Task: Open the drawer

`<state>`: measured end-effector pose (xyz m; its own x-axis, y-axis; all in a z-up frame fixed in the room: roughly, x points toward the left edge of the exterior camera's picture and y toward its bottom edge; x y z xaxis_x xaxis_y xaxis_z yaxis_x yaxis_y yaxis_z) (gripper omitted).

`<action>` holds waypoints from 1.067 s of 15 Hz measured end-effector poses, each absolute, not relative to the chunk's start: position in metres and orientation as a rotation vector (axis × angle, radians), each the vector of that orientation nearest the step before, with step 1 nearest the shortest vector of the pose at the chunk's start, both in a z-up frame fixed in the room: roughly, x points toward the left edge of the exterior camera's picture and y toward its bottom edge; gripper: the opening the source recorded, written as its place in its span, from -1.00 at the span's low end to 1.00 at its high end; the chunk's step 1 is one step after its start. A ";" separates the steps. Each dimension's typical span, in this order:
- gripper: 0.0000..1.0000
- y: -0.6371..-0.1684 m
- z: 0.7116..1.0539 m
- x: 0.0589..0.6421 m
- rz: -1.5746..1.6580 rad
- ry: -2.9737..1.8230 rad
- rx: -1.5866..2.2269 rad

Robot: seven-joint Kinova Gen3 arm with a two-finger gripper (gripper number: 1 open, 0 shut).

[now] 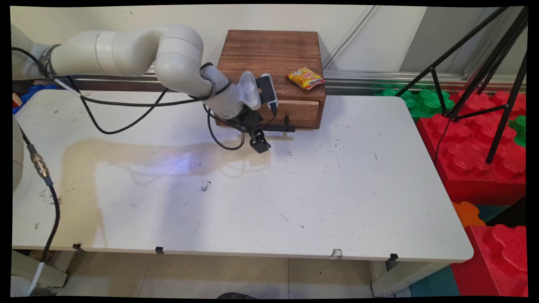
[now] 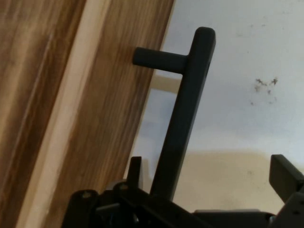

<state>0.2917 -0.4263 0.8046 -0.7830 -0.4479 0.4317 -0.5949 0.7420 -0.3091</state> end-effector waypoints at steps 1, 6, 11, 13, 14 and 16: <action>1.00 -0.428 0.801 0.291 0.616 -2.613 0.810; 1.00 -0.432 0.791 0.289 0.566 -2.608 0.830; 1.00 -0.429 0.788 0.286 0.524 -2.604 0.850; 1.00 -0.425 0.789 0.284 0.510 -2.602 0.861; 1.00 -0.424 0.789 0.283 0.506 -2.601 0.864; 1.00 -0.420 0.790 0.281 0.498 -2.600 0.873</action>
<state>0.2814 -0.4205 0.7903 -0.7479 -0.5041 0.4319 -0.6280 0.7481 -0.2143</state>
